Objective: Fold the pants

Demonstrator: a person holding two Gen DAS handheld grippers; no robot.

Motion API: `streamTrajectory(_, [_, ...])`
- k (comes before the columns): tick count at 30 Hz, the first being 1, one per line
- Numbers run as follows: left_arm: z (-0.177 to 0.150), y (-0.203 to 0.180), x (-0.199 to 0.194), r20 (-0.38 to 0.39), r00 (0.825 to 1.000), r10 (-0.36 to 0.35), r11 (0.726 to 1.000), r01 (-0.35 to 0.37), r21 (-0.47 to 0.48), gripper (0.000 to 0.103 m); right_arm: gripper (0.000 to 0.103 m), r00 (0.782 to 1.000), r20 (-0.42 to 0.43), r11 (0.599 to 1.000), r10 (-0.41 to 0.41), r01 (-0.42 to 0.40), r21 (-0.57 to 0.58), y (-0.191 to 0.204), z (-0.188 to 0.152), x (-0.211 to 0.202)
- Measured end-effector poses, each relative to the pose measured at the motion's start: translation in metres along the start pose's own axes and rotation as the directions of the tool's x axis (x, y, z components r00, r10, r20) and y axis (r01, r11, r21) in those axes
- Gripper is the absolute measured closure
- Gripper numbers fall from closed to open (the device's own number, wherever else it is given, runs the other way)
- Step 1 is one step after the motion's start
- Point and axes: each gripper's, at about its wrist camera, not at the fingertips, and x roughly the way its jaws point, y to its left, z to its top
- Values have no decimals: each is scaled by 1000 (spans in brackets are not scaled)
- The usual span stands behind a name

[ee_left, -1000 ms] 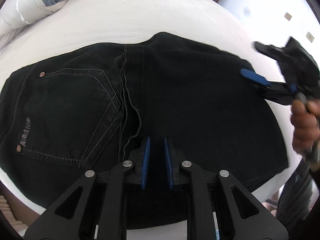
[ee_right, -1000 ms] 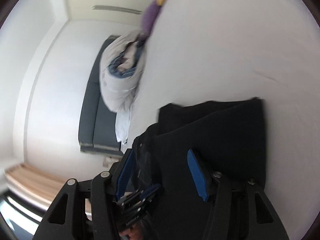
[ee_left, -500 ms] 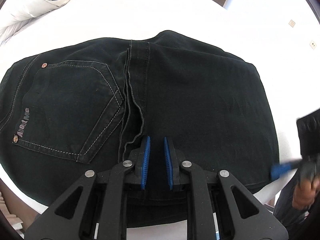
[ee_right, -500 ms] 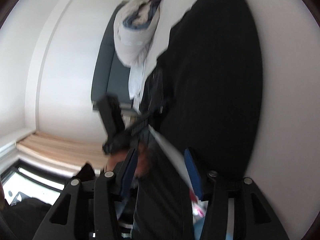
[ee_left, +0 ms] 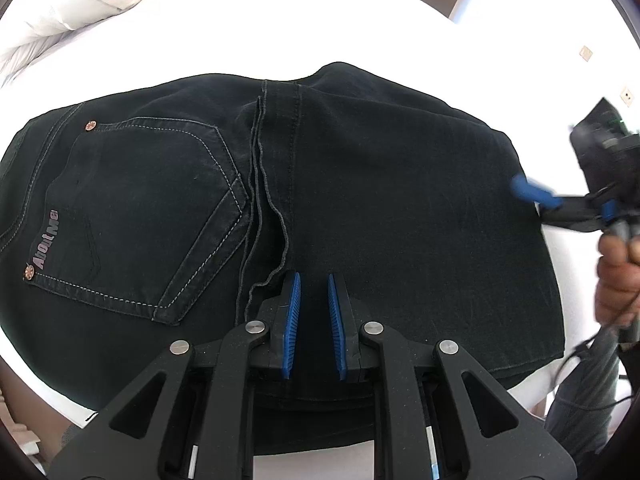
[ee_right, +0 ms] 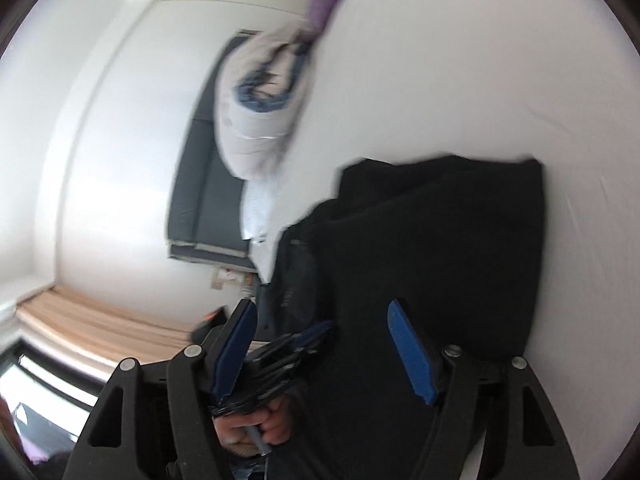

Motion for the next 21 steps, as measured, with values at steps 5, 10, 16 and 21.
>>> streamTrajectory(5, [-2, 3, 2, 11, 1000, -21, 1000, 21, -9, 89, 33, 1000, -29, 998, 3, -5, -59, 0, -42, 1])
streamTrajectory(10, [-1, 5, 5, 19, 999, -43, 999, 43, -15, 89, 34, 987, -155, 995, 39, -53, -88, 4, -93, -4])
streamTrajectory(16, [-8, 35, -24, 96, 987, -132, 978, 145, -149, 88, 34, 985, -172, 997, 24, -36, -64, 5, -113, -7])
streamTrajectory(21, [-39, 110, -86, 256, 965, -65, 932, 150, -329, 88, 33, 985, -142, 991, 95, -108, -84, 22, -102, -6])
